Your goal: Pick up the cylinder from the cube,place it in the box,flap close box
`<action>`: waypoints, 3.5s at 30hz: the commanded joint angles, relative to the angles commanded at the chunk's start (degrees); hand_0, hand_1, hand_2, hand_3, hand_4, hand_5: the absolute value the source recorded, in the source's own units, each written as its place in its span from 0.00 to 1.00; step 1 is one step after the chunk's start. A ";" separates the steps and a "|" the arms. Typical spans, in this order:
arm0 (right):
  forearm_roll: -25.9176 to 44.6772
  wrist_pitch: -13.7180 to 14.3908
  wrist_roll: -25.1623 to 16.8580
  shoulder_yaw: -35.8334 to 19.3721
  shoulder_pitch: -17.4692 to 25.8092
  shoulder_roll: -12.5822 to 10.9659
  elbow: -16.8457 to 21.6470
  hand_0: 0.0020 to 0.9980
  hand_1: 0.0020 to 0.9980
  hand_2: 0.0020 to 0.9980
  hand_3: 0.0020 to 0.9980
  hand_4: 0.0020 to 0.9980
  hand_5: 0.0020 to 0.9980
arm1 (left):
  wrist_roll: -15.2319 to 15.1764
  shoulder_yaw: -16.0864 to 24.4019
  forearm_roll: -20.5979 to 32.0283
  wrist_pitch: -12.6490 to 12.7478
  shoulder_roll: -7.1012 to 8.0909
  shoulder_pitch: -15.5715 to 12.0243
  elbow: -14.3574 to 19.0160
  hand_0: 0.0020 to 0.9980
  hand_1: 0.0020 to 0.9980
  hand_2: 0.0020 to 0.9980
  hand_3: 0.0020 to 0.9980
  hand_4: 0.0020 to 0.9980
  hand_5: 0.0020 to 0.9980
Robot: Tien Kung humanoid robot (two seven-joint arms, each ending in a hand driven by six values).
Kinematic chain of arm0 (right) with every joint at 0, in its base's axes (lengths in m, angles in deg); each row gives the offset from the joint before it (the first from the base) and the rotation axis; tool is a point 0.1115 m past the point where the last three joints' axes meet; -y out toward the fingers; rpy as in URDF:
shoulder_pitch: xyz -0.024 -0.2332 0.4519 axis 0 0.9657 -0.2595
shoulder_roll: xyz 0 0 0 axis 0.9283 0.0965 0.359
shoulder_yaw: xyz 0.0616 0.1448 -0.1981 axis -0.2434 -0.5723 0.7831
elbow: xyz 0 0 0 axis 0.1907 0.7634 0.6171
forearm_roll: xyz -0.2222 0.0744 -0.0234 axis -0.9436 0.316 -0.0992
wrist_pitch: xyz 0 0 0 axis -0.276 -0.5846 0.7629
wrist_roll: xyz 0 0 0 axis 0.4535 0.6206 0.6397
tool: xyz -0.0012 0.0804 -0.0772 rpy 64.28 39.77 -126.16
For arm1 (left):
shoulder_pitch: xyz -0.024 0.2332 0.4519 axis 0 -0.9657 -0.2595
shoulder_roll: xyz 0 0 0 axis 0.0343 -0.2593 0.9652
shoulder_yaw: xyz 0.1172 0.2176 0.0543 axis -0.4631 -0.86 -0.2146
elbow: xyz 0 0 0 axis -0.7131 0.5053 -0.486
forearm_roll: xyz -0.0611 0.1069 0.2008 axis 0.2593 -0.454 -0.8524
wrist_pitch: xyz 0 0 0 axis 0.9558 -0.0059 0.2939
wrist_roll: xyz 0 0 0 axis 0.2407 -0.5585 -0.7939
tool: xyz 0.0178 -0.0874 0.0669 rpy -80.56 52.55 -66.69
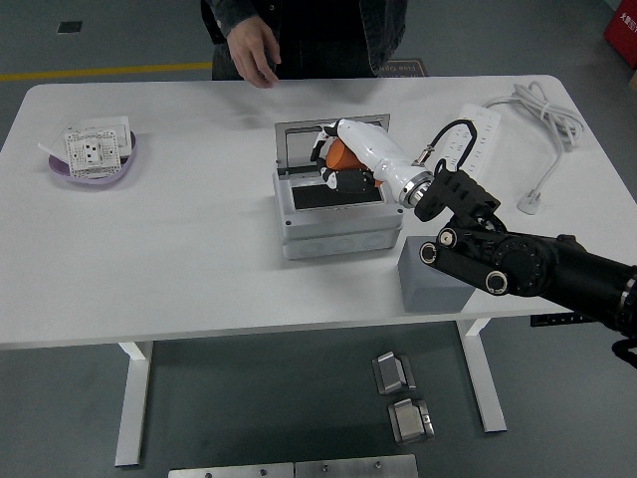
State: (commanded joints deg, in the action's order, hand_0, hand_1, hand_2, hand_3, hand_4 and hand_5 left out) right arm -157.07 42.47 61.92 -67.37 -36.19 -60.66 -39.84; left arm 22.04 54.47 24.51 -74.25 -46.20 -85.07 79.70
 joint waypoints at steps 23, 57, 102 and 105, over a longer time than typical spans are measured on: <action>-7.12 -8.66 -0.85 1.32 -1.67 2.18 -5.21 0.04 0.26 0.44 0.42 0.00 0.00 | -0.01 -0.48 -0.44 -0.07 -0.13 1.23 0.09 0.64 0.65 0.61 0.63 0.68 0.34; -6.92 -6.63 1.89 -3.36 2.50 -4.82 5.02 0.83 0.77 0.81 0.98 0.74 0.10 | 0.19 -0.52 -0.34 -0.10 -0.92 0.67 -0.03 0.64 0.65 0.61 0.63 0.67 0.34; 12.68 -11.76 0.39 2.13 -8.06 -1.19 -7.54 0.82 0.75 0.79 0.93 0.75 0.18 | 0.52 -2.40 -0.35 -0.14 -0.35 1.33 0.17 0.64 0.65 0.61 0.63 0.66 0.34; 13.62 -11.42 0.05 2.55 -7.60 -1.43 -7.72 0.82 0.74 0.78 0.92 0.75 0.19 | 0.55 -2.30 -0.51 -0.13 -0.39 1.43 0.20 0.64 0.65 0.60 0.63 0.66 0.34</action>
State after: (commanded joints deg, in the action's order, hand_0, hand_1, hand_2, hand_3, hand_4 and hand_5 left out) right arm -143.46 31.05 61.97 -64.82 -43.79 -62.09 -47.56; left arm 22.59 52.17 23.99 -74.38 -46.59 -83.63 79.90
